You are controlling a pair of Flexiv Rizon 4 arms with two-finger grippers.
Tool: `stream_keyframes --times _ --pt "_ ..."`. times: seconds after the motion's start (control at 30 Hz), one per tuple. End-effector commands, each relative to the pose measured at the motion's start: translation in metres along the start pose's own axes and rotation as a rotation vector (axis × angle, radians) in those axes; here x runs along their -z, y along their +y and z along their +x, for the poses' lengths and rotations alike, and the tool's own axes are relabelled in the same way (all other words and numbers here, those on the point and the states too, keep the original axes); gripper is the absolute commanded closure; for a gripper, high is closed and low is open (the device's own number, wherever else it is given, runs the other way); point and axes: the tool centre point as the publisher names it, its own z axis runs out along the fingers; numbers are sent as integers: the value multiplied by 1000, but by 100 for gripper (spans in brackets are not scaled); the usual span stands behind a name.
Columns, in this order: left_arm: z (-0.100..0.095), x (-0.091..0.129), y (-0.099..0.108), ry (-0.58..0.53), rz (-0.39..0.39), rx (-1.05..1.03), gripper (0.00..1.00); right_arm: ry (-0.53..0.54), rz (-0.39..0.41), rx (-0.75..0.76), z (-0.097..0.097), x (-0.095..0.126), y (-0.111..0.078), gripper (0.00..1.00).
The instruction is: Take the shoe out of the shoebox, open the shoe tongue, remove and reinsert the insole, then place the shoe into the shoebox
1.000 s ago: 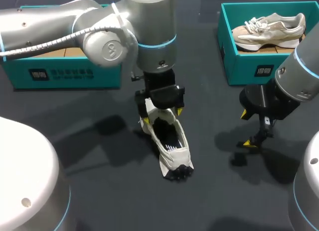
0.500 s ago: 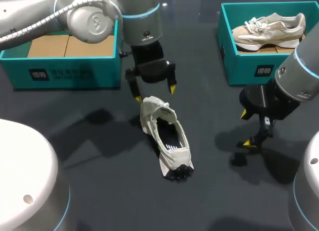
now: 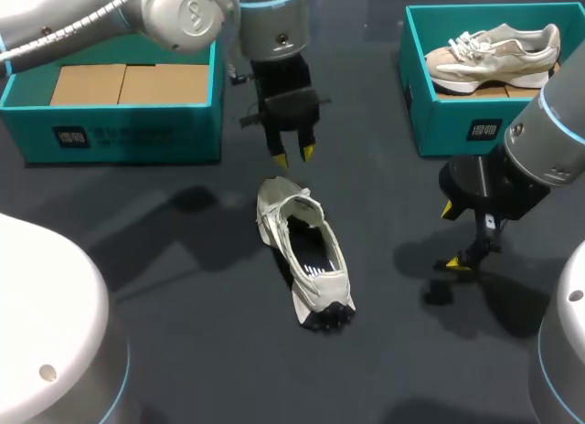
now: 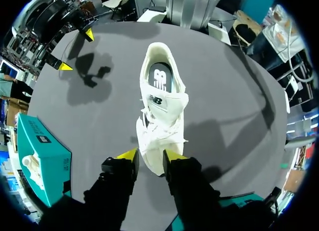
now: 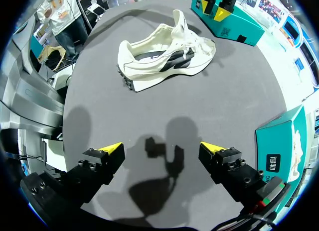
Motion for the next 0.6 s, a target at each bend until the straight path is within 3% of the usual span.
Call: stream_keyframes --times 0.03,0.4,0.6 --pt "0 -8 -7 9 10 -9 73 -2 3 -1 1 -1 0 0" --pt "10 -37 -41 48 70 -56 74 -2 3 -1 1 -1 0 0" --pt "18 -62 -62 61 114 -90 87 -2 3 -1 1 -1 0 0"
